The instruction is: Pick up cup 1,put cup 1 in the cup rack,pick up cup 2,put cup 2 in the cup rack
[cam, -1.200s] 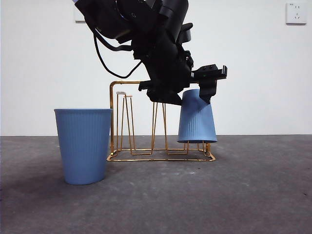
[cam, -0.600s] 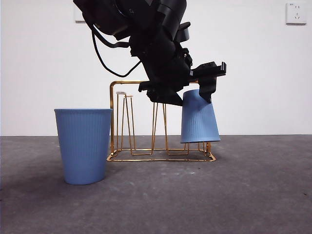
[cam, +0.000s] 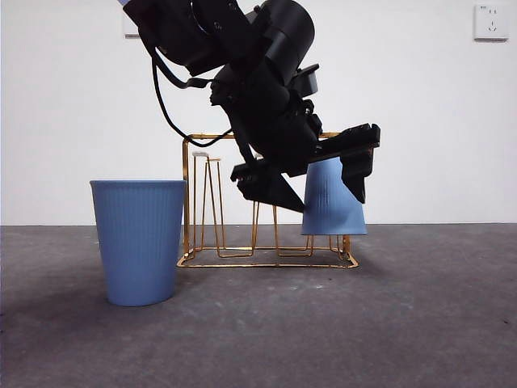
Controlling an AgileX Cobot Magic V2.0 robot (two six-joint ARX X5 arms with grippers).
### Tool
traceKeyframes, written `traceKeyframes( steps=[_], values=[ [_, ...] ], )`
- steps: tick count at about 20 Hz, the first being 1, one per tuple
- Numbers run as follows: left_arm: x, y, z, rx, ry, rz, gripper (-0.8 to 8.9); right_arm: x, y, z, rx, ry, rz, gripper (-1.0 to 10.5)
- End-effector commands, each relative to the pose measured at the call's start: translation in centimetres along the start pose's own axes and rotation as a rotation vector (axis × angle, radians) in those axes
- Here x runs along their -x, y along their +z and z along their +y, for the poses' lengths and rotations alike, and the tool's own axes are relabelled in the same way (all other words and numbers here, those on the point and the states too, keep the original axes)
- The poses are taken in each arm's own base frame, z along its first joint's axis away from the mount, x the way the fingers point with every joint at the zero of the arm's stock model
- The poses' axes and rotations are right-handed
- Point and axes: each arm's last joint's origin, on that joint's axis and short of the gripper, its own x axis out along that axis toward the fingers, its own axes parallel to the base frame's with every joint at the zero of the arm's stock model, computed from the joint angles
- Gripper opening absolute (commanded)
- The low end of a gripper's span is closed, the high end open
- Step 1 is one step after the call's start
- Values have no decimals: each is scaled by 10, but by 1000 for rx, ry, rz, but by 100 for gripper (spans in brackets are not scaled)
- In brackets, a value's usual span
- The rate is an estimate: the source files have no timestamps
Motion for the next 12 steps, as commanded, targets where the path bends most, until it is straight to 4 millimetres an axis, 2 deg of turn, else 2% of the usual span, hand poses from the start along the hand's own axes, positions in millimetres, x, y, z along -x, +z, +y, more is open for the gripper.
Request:
traceKeyframes(
  steps=[1,7,9,12],
  values=[
    [-1,-7,0,29,-18,53,440,-1,0,0,8,-1,-3,218],
    [13,-10,-4,54,-64,182,440,-1,0,0,5,-1,-1,219],
    [27,-2,-11,58,-151,183,440,-4,1,0,1,0,6,219],
    [60,18,-26,68,-363,158,439,-11,4,0,-8,2,22,219]
  ],
)
